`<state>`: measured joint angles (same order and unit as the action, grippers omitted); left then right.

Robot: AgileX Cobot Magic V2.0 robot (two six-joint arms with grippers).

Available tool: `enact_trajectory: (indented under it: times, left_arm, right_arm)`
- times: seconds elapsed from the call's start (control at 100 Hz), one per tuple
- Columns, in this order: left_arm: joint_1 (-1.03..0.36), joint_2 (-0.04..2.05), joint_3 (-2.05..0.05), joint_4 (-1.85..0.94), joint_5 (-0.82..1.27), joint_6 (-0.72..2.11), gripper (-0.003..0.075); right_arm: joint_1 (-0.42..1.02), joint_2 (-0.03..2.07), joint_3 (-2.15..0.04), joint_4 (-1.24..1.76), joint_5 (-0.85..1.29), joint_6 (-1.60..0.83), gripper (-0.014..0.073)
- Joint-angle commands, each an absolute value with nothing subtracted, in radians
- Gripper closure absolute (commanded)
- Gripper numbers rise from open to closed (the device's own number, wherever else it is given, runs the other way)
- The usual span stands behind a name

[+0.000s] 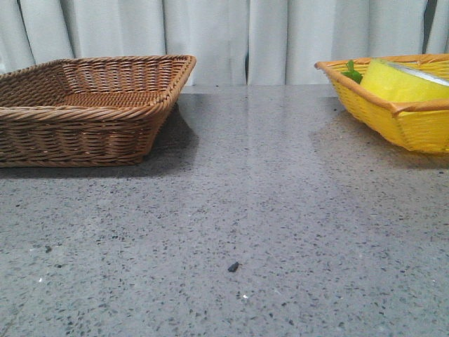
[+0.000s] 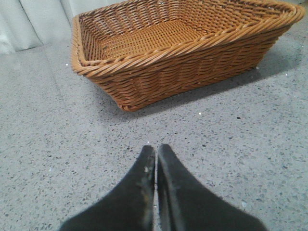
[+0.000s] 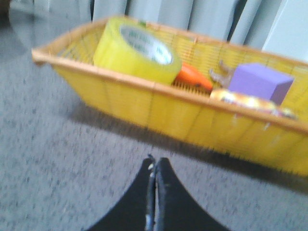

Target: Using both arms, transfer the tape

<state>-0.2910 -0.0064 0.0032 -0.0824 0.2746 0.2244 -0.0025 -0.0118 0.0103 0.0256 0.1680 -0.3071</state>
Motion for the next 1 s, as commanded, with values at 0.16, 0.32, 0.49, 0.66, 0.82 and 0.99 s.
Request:
enact_trajectory:
  times: [0.16,0.32,0.49,0.66,0.82,0.99]
  left_arm:
    - [-0.289,-0.034,0.012,0.041,0.178,0.215,0.0741]
    - [-0.289,-0.034,0.012,-0.092,0.042,0.193,0.0741]
    - [-0.289,-0.034,0.01,-0.542,-0.149,0.17,0.0741]
    - [-0.289,-0.034,0.01,-0.764,-0.194,0.172,0.0741]
    - [-0.289,-0.025,-0.01,-0.768,-0.256,0.184,0.0741]
    - [-0.289,0.105,-0.118,-0.666,-0.159,0.24,0.071]
  right_arm:
    - [-0.005,-0.031,0.031,0.442,-0.081,-0.135,0.066]
    - [-0.005,-0.031,0.031,0.775,-0.075,-0.11,0.066]
    - [-0.005,-0.031,0.03,0.784,-0.08,-0.11,0.066]
    - [-0.005,-0.016,-0.072,0.753,0.044,-0.14,0.066]
    - [-0.005,0.123,-0.259,0.592,0.176,-0.246,0.0657]
    - [-0.005,0.44,-0.537,0.422,0.475,-0.266,0.049]
